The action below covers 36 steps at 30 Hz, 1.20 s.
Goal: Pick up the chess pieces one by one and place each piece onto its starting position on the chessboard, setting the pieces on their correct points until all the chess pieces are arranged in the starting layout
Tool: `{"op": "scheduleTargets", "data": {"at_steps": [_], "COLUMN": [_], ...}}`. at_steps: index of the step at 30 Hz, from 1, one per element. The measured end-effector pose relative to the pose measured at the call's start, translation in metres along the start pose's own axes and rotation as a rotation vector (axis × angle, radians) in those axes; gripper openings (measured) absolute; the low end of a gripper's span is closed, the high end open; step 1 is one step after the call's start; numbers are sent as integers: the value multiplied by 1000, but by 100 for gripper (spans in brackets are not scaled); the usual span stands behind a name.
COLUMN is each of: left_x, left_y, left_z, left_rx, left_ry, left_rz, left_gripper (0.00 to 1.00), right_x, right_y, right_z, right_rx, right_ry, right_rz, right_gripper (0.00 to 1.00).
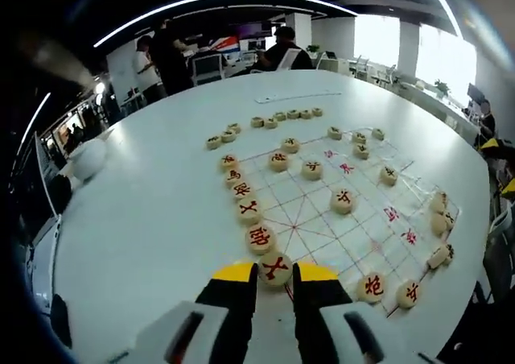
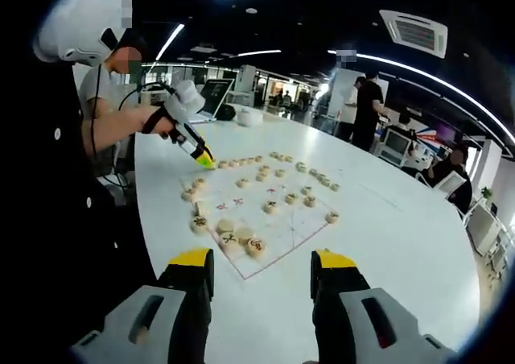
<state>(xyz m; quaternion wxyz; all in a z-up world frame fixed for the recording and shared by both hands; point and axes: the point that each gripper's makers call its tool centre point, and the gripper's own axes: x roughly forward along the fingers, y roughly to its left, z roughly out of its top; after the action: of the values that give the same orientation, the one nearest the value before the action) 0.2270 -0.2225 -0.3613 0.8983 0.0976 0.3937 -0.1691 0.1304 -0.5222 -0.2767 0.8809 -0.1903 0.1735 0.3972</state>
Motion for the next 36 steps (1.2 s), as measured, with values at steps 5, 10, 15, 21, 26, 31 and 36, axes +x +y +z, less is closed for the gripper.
{"op": "scheduleTargets", "data": {"at_steps": [5, 10, 15, 21, 26, 31, 36], "left_x": [3, 5, 6, 4, -12, -43, -80], "left_y": [1, 2, 2, -1, 4, 9, 30], "left_z": [-1, -2, -2, -2, 3, 20, 6], "left_rx": [21, 40, 70, 94, 148, 116, 95], "left_ry": [9, 7, -8, -14, -56, -207, -243], "left_rz": [13, 14, 16, -4, 9, -42, -86], "left_gripper": [20, 20, 21, 32, 33, 37, 38], "right_x": [-1, -1, -2, -3, -4, -3, -3], "right_y": [-1, -1, -1, -1, 0, 2, 3], "right_z": [0, -2, -3, -5, -5, -2, 0], "right_rx": [4, 5, 4, 10, 8, 4, 2], "right_ry": [-2, 2, 2, 6, 7, 7, 7], "right_rz": [-8, -11, -16, -22, -23, -19, -16], "right_gripper": [48, 48, 47, 47, 47, 48, 48]}}
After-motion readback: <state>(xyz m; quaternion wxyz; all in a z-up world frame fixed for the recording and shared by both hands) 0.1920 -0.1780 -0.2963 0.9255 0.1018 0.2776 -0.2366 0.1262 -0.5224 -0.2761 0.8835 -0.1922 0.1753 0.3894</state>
